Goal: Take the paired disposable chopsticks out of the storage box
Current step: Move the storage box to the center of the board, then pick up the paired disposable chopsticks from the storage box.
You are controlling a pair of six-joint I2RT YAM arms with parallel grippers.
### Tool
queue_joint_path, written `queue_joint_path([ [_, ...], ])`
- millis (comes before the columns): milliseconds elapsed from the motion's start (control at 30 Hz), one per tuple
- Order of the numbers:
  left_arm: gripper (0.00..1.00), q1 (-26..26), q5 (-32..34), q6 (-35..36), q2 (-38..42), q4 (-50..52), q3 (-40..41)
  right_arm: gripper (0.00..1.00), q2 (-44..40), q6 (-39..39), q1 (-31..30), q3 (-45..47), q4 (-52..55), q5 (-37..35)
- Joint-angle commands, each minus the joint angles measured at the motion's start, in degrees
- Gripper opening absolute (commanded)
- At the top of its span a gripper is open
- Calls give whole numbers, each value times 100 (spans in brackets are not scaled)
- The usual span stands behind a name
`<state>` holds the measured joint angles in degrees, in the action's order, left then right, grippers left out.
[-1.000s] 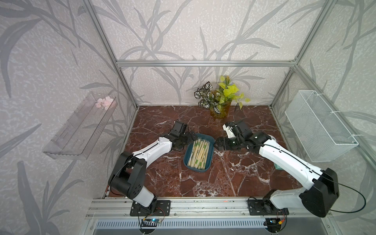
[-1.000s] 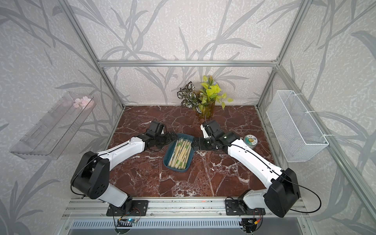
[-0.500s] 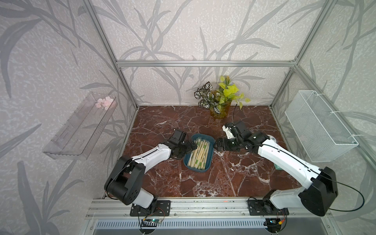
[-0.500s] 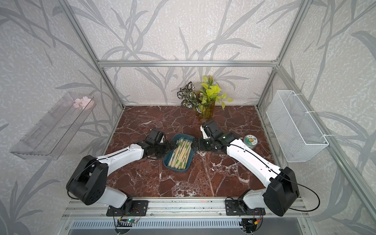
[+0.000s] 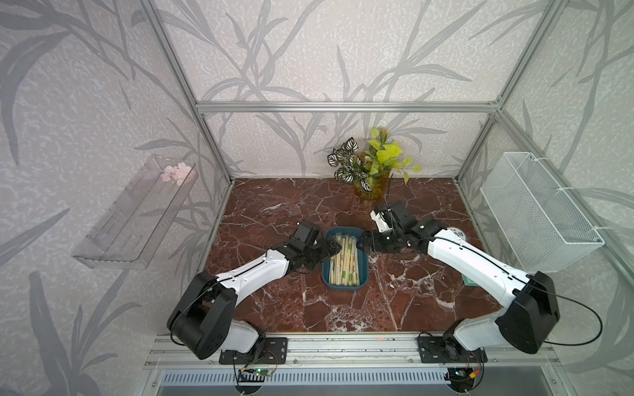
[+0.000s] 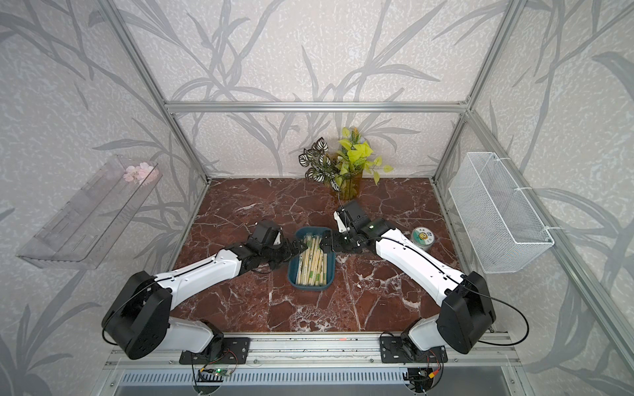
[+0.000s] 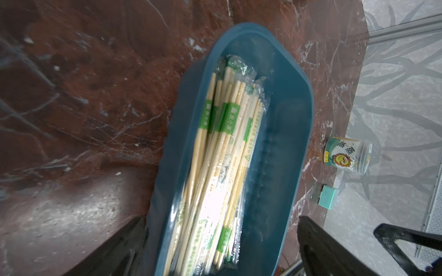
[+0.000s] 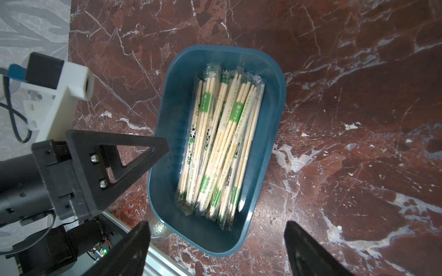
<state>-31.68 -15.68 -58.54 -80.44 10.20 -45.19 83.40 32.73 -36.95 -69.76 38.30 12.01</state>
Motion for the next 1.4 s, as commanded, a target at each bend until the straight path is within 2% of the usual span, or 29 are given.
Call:
queue_joint_path([
  [0, 100, 121, 775, 131, 316, 579, -155, 86, 202, -65, -200, -304, 165, -73],
  [100, 100, 433, 1030, 273, 358, 864, -311, 81, 437, -47, -349, -436, 158, -85],
  [333, 100, 1276, 834, 686, -137, 1591, -835, 56, 1199, -53, -694, -750, 129, -249],
  [500, 100, 1497, 638, 994, -568, 1926, -1144, 42, 1760, -66, -856, -1075, 96, -300],
  [933, 100, 1525, 446, 1081, -838, 1837, -1095, 31, 2753, -178, -1016, -1759, 219, -479],
  [1367, 100, 1568, 381, 1135, -893, 1804, -1050, 29, 3374, -156, -1034, -2119, 293, -515],
])
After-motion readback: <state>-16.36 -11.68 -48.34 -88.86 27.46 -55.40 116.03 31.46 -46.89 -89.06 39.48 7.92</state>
